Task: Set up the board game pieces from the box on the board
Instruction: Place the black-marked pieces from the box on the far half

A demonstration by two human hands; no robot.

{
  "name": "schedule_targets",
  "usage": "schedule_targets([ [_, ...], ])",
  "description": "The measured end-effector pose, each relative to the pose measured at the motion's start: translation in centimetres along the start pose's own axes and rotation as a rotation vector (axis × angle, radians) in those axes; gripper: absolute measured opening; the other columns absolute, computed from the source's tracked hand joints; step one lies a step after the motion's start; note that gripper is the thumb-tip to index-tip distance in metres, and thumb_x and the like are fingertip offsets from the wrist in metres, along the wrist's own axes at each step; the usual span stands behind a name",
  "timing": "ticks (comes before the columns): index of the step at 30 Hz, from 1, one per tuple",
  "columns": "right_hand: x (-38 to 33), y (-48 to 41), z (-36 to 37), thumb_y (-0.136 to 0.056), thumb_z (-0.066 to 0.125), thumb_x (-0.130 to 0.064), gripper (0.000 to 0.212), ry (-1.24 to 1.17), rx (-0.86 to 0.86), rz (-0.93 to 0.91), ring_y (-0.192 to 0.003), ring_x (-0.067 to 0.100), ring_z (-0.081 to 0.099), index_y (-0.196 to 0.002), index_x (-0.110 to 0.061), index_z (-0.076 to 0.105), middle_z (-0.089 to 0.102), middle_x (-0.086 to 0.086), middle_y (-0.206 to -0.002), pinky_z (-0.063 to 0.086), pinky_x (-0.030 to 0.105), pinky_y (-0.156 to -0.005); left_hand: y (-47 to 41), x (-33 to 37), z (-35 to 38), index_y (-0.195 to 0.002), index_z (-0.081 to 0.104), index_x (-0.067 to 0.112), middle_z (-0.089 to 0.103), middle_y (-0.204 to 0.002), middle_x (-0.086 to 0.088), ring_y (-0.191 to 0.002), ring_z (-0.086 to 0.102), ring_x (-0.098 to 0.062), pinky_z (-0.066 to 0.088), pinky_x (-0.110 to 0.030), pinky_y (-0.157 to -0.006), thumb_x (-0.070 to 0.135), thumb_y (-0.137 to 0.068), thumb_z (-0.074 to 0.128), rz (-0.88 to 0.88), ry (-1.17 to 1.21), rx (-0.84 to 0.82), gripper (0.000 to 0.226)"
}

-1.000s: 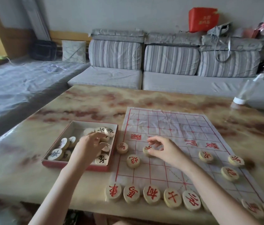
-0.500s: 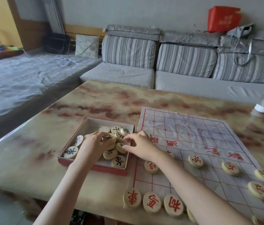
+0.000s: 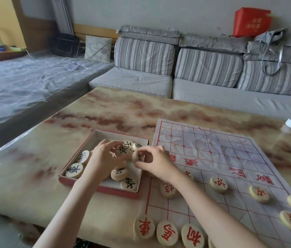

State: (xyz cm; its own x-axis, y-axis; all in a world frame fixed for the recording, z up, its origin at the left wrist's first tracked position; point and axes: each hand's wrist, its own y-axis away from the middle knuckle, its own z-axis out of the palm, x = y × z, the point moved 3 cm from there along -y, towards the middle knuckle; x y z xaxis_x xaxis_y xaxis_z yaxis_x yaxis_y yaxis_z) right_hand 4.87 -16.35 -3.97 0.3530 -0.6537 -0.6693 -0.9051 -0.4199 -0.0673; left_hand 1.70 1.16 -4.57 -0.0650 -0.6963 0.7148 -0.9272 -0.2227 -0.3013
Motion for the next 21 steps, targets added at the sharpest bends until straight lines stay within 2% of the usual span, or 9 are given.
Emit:
schedule_targets([
  [2, 0.3, -0.2, -1.6, -0.074, 0.073, -0.036, 0.043, -0.052, 0.038, -0.009, -0.114, 0.015, 0.046, -0.114, -0.027, 0.061, 0.061, -0.002, -0.116, 0.039, 0.031, -0.097, -0.6, 1.0, 0.4, -0.103, 0.069, 0.021, 0.06, -0.092, -0.002, -0.074, 0.056, -0.009, 0.039, -0.009, -0.066, 0.027, -0.066, 0.081, 0.028, 0.014, 0.02, 0.039],
  [5, 1.7, -0.7, -4.1, -0.077, 0.073, -0.026, 0.04, -0.114, 0.066, 0.033, -0.101, 0.009, 0.055, -0.114, -0.02, 0.06, 0.061, -0.001, -0.115, 0.04, 0.012, -0.076, -1.9, 2.8, 1.6, -0.104, 0.069, 0.018, 0.058, -0.095, 0.0, -0.077, 0.056, -0.012, 0.046, -0.017, -0.07, 0.024, -0.067, 0.079, 0.068, 0.023, 0.014, 0.039],
  [6, 2.5, -1.0, -5.0, -0.077, 0.073, -0.025, 0.039, -0.117, 0.081, 0.058, -0.098, 0.009, 0.057, -0.113, -0.02, 0.06, 0.06, 0.0, -0.114, 0.039, 0.01, -0.071, -2.3, 3.5, 2.1, -0.105, 0.068, 0.017, 0.057, -0.096, 0.0, -0.079, 0.056, -0.012, 0.044, -0.018, -0.069, 0.023, -0.067, 0.079, 0.083, 0.016, -0.002, 0.04],
  [9, 5.4, -1.9, -7.5, -0.075, 0.073, -0.027, 0.039, -0.055, 0.133, 0.138, -0.099, 0.013, 0.059, -0.111, -0.021, 0.06, 0.059, 0.002, -0.115, 0.041, 0.018, -0.073, -4.1, 5.6, 4.2, -0.109, 0.066, 0.018, 0.057, -0.101, -0.003, -0.086, 0.058, -0.017, 0.045, -0.023, -0.075, 0.025, -0.069, 0.076, 0.123, -0.018, -0.054, 0.041],
  [12, 8.1, -2.6, -9.1, -0.072, 0.075, -0.025, 0.046, 0.008, 0.114, 0.215, -0.101, 0.015, 0.056, -0.114, -0.02, 0.059, 0.053, 0.003, -0.117, 0.039, 0.022, -0.073, -6.2, 7.6, 6.7, -0.111, 0.065, 0.019, 0.058, -0.104, -0.006, -0.092, 0.058, -0.022, 0.049, -0.03, -0.082, 0.028, -0.072, 0.072, 0.17, -0.101, -0.085, 0.041],
  [18, 11.5, -3.9, -10.1, -0.075, 0.072, -0.024, 0.045, 0.046, 0.114, 0.253, -0.102, 0.016, 0.053, -0.117, -0.019, 0.056, 0.049, 0.003, -0.116, 0.037, 0.024, -0.078, -9.4, 8.1, 10.7, -0.111, 0.064, 0.017, 0.057, -0.122, 0.0, -0.107, 0.057, -0.024, 0.045, -0.03, -0.089, 0.028, -0.078, 0.061, 0.148, -0.261, -0.192, 0.035],
  [21, 12.4, -4.3, -10.0, -0.079, 0.069, -0.025, 0.043, 0.063, 0.113, 0.233, -0.102, 0.015, 0.052, -0.119, -0.019, 0.055, 0.048, 0.002, -0.114, 0.036, 0.022, -0.078, -10.2, 7.5, 11.7, -0.112, 0.063, 0.019, 0.058, -0.122, 0.001, -0.107, 0.057, -0.024, 0.04, -0.028, -0.091, 0.029, -0.08, 0.058, 0.147, -0.318, -0.209, 0.033],
])
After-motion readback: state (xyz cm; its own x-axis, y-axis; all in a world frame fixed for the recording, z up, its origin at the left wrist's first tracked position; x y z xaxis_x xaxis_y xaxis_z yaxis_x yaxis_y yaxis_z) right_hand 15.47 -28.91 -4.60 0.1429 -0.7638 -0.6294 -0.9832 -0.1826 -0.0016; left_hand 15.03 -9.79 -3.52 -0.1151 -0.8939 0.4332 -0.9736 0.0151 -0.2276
